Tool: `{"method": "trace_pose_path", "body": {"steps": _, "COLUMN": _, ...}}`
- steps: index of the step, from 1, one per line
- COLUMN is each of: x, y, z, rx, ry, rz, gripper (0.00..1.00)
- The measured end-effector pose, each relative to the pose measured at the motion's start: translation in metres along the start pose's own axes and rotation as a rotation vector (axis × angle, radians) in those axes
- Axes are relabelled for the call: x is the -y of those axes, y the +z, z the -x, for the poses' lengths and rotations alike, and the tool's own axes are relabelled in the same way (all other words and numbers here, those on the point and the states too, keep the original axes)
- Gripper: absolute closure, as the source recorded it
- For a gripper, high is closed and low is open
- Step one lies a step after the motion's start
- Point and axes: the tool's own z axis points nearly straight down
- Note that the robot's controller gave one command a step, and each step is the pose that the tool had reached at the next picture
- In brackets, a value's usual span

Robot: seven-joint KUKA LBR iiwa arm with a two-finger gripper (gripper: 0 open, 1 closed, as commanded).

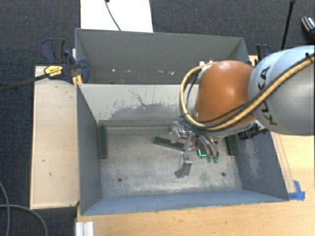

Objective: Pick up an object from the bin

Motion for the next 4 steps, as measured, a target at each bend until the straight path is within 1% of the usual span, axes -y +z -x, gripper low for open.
{"method": "trace_pose_path", "body": {"steps": 1, "x": 0.049, "y": 0.113, "z": 0.018, "rx": 0.003, "ry": 0.371, "rz": 0.0, "gripper": 0.0}}
{"method": "trace_pose_path", "body": {"steps": 2, "x": 0.048, "y": 0.11, "z": 0.019, "rx": 0.007, "ry": 0.372, "rz": 0.002, "gripper": 1.0}}
{"method": "trace_pose_path", "body": {"steps": 3, "x": 0.042, "y": 0.058, "z": 0.018, "rx": 0.014, "ry": -0.012, "rz": 0.001, "gripper": 1.0}}
{"method": "trace_pose_path", "body": {"steps": 4, "x": 0.042, "y": 0.06, "z": 0.018, "rx": 0.011, "ry": -0.008, "rz": 0.001, "gripper": 0.0}}
